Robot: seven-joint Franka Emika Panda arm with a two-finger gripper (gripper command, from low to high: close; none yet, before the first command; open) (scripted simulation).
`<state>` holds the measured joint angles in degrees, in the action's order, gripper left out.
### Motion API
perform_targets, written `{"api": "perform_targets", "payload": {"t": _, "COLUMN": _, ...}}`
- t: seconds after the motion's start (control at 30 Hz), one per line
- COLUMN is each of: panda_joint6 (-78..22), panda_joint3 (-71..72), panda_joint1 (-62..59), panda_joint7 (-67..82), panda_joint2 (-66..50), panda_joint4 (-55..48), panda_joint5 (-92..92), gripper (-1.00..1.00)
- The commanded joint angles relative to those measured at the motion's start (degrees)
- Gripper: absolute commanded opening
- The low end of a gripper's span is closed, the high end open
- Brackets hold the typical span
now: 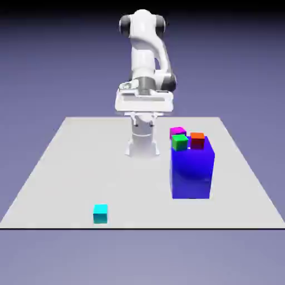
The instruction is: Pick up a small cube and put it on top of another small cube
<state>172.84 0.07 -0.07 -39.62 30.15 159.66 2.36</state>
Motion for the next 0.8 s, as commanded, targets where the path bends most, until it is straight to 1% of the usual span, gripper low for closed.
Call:
{"api": "perform_targets", "payload": {"t": 0.0, "panda_joint6": -1.0, "panda_joint3": 0.1, "panda_joint1": -0.6, "panda_joint7": 2.4, "panda_joint2": -2.1, "panda_joint4": -1.1, "panda_joint5": 2.0, "gripper": 0.00}}
{"api": "perform_targets", "payload": {"t": 0.77, "panda_joint6": -23.2, "panda_joint3": 1.4, "panda_joint1": -15.1, "panda_joint7": 56.3, "panda_joint2": -49.8, "panda_joint4": -26.6, "panda_joint5": 46.9, "gripper": 0.00}}
